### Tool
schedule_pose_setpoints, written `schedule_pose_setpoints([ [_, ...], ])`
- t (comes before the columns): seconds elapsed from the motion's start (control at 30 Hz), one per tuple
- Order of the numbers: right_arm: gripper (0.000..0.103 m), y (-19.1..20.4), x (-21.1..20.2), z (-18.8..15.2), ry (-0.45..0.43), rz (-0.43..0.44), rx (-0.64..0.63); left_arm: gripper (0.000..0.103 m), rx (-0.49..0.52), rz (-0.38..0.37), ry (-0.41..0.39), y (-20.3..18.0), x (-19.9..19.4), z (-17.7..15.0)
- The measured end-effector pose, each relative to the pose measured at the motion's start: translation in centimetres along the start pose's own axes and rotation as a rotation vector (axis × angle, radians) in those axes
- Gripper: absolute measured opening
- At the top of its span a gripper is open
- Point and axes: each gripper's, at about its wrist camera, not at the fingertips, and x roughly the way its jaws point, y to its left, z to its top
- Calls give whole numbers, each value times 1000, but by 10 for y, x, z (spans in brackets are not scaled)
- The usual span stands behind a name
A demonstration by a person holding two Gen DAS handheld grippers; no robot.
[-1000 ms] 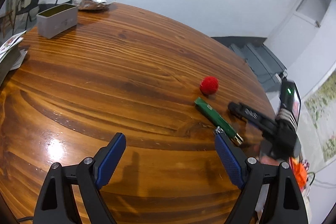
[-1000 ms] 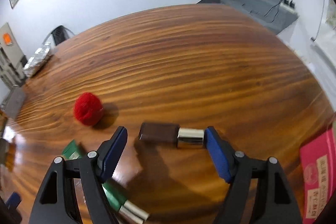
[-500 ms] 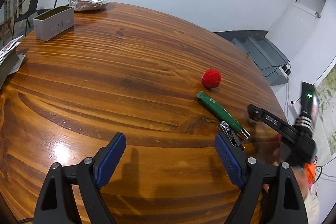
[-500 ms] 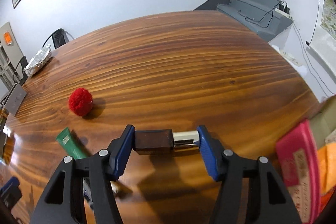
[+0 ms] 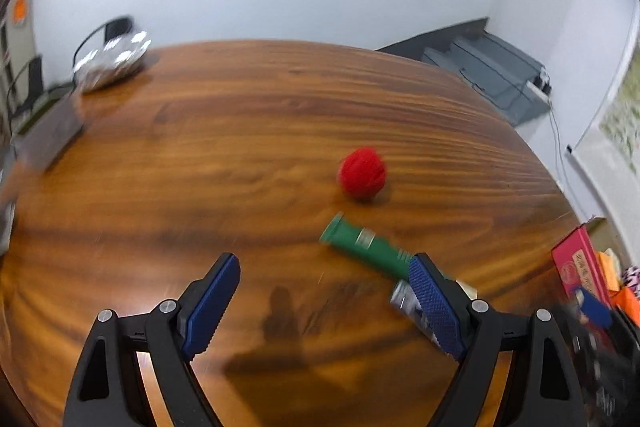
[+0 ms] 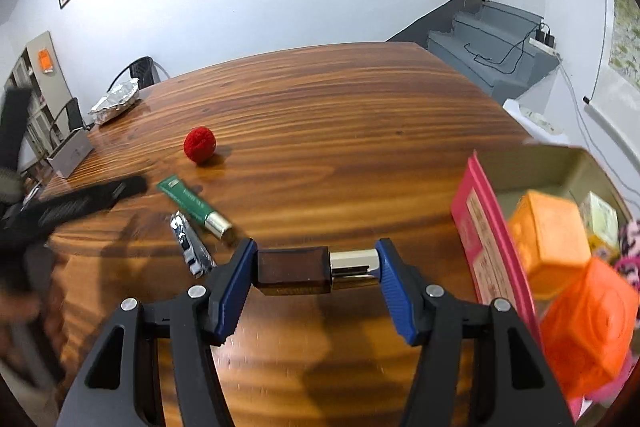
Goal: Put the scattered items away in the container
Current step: 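Grasp the red pompom ball with the left gripper, then drop the lipstick into the tin with the right gripper while the left drops the pompom there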
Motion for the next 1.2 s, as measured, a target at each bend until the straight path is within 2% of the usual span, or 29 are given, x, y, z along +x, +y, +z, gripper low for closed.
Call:
schedule_pose_setpoints([
  [0.17, 64, -6, -7, -7, 8, 52, 31, 88, 77, 13, -9, -17, 32, 29],
  [0.3, 64, -13, -9, -6, -4, 60, 59, 87, 114, 40, 11, -26, 54, 37],
  [0.37, 64, -16, -8, -5, -2, 54, 70, 78, 125, 34, 18, -29, 61, 38],
  [0.4, 64, -16, -7, -5, 1, 55, 73, 66, 124, 26, 31, -29, 65, 38],
  [0.43, 64, -16, -7, -6, 3, 56, 73, 46, 120, 18, 50, -29, 69, 38],
  [0.47, 64, -15, -6, -7, 5, 57, 70, 37, 114, 14, 67, -28, 73, 37],
  [0.53, 64, -14, -6, -7, 2, 56, 62, 31, 106, 11, 69, -27, 75, 35],
  [0.67, 64, -10, -8, -7, -38, 15, 37, 30, 103, -25, 33, -28, 53, 27],
  [0.93, 64, -18, -23, -5, -88, 16, 82, 30, 125, -83, -30, -46, -8, 16],
  [1.2, 64, -37, -76, -10, -191, 9, 136, 30, 153, -124, -48, -74, -41, 2],
])
